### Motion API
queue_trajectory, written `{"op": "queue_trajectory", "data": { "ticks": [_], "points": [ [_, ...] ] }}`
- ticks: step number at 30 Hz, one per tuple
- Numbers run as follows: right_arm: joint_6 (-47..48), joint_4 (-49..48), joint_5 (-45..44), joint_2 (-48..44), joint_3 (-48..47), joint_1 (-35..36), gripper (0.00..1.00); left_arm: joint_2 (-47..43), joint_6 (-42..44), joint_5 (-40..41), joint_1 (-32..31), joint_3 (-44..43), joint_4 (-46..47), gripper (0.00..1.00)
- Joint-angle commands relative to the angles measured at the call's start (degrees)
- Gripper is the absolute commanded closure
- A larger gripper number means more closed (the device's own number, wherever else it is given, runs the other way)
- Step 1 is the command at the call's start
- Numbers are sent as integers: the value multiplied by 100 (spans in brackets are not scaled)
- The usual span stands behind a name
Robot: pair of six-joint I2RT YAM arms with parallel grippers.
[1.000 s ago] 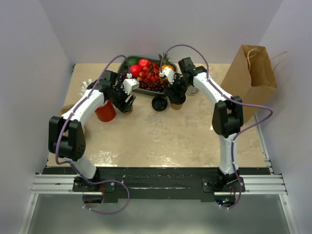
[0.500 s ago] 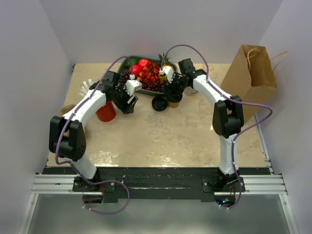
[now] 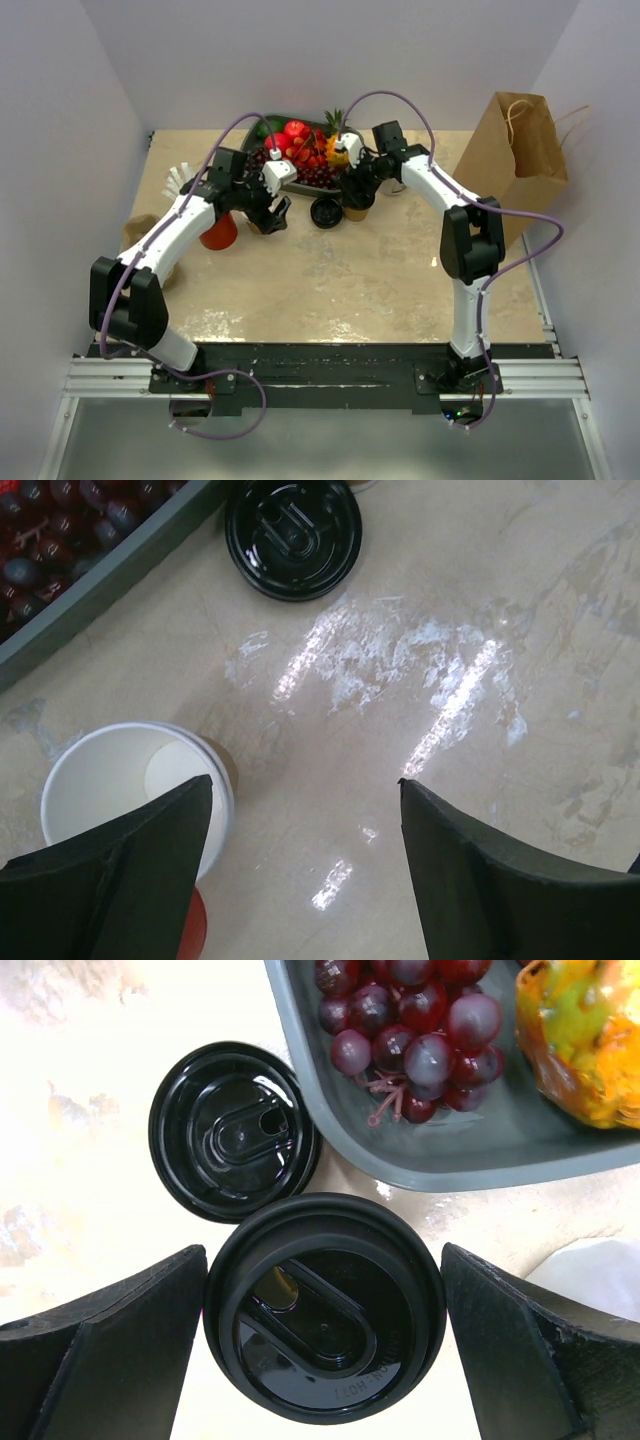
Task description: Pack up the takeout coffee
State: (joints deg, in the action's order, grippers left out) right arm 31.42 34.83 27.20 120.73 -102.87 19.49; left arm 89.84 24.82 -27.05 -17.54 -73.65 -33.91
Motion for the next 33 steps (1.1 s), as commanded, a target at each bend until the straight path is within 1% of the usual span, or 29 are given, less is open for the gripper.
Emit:
{"op": "queue_trajectory", "data": {
  "ticks": [1, 2, 5, 9, 12, 13, 14, 15, 16, 18, 19, 21, 22, 23, 26, 29, 33],
  "points": [
    [-513, -161, -4, -251, -13, -59, 1, -423, -677, -703, -162, 341, 1006, 19],
    [-705, -152, -100, -243, -136, -68, 1, -537, -802, -801, -188, 438, 1201, 18],
    [-778, 189, -284, -243, -417, -59, 1, -556, -1408, -1030, -267, 676, 1860, 16],
    [-856, 761, -619, -190, -796, -68, 1, -213, -2111, -1136, -311, 518, 2353, 16],
    [-1322, 675, -997, -277, -673, -68, 1, -107, -2875, -952, -399, 710, 3186, 16],
    [-1444, 596, -1076, -417, -586, -68, 1, -116, -3312, -821, -425, 798, 3807, 16],
    [-1855, 386, -1242, -497, -394, -50, 1, -90, -3517, -724, -460, 973, 4057, 15],
    [-2059, 341, -1539, -541, -331, -59, 1, -72, -3693, -627, -539, 1036, 4277, 14],
    [-2183, 332, -1621, -594, -295, -50, 1, -55, -3991, -504, -583, 1097, 4670, 14],
    [-2552, 192, -1875, -638, -129, -41, 1, 42, -4273, -381, -732, 1326, 5190, 12],
    [-2657, 139, -2059, -664, -85, -50, 1, 94, -4510, -276, -794, 1379, 5637, 11],
    [-2939, 42, -2253, -647, -40, -50, 1, 358, -4643, -161, -996, 1309, 5834, 10],
    [-3035, 7, -2437, -638, -40, -41, 1, 445, -4792, 48, -1058, 1292, 6026, 10],
    [-3393, -55, -2552, -638, -31, -33, 1, 586, -4880, 155, -1119, 1300, 6141, 9],
    [-3879, -73, -2913, -603, -75, 11, 1, 919, -5101, 331, -1287, 1108, 6300, 8],
    [-4020, -73, -2791, -507, -137, 47, 1, 1244, -5250, 480, -1384, 923, 6537, 8],
    [-4293, -117, -2790, -375, -146, 73, 1, 1729, -5872, 815, -1533, 598, 6844, 7]
  ]
}}
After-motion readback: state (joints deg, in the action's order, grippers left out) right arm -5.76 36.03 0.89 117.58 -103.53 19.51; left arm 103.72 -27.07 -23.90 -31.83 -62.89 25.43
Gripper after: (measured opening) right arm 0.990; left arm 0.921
